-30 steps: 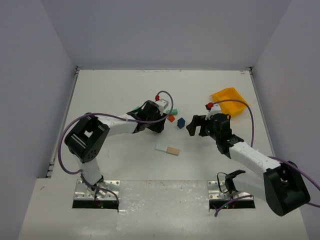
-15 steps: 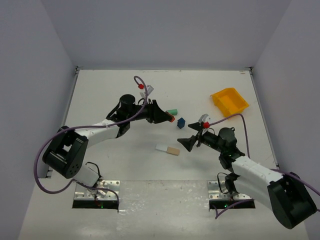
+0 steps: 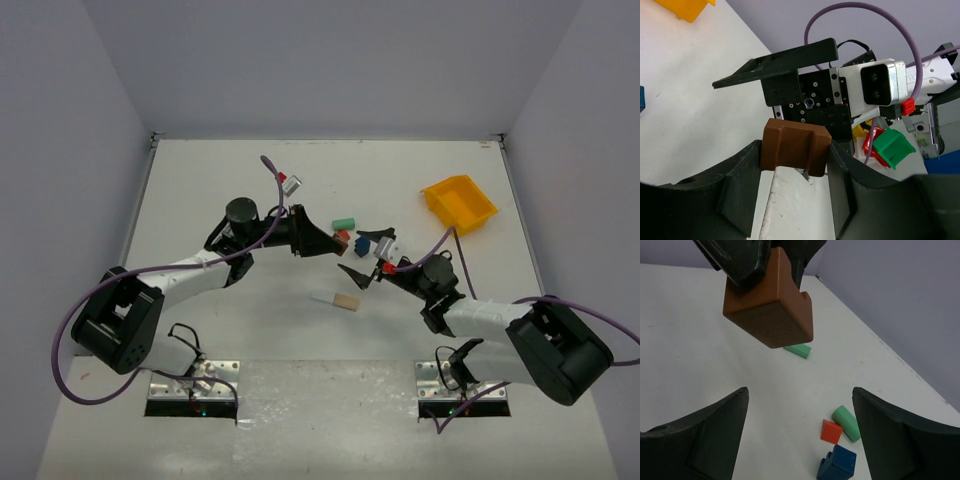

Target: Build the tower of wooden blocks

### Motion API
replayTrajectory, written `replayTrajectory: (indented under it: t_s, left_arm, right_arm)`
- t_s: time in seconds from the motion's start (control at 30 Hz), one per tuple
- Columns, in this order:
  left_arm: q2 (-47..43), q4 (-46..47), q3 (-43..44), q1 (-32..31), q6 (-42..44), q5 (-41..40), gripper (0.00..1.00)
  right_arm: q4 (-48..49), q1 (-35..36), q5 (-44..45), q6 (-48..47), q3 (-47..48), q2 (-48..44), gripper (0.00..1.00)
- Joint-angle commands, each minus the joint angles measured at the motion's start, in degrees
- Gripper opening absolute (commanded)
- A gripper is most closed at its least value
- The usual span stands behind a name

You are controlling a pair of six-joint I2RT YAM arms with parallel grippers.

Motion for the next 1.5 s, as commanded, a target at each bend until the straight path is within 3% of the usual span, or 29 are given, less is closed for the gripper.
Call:
replayTrajectory:
  t_s: [0.0,0.4,0.67,0.8,1.03,1.2,1.3,1.47]
  left_arm:
    - [-1.6,4.4,-0.8,-0.1,-1.3,1.3,0.0]
    - [-1.7,6.6,-1.6,-0.1,-3.1,1.2,0.0]
    - [-1.6,6.8,-1.7,-0.1,-3.0,0.1,0.0]
    - [-1.6,7.3,-1.7,-0.1,-3.3,0.2,0.0]
    - [-1.3,6.1,-1.8,-0.1,-3.2,-1.3,0.0]
    - [-0.6,6.5,-2.5,0.0,-3.9,-3.3,0.0]
    - [0.3,9.2,-2.9,-0.1,-6.0,-2.8,0.0]
    - [0.6,12.8,-3.4,-0.1,-8.3,-2.3,0.0]
  right_arm:
    - [14.3,0.4,-1.1,-0.1,2.0,0.5,0.84]
    - [18.6,2.5,-5.3,2.9,4.4,0.1,0.78]
    - [24.5,5.0,-2.9,5.4,5.0,3.0,0.68]
    - [26.1,5.6,-0.4,6.5,5.5,4.1,0.42]
    - [24.1,5.8,2.0,7.4,5.2,2.2,0.19]
    - [18.5,5.8,6.9,8.3,3.1,-2.8,0.17]
    - [9.1,5.7,2.7,9.4,5.3,-6.4,0.34]
    - [4.8,5.8,-0.7,11.4,7.0,-7.5,0.43]
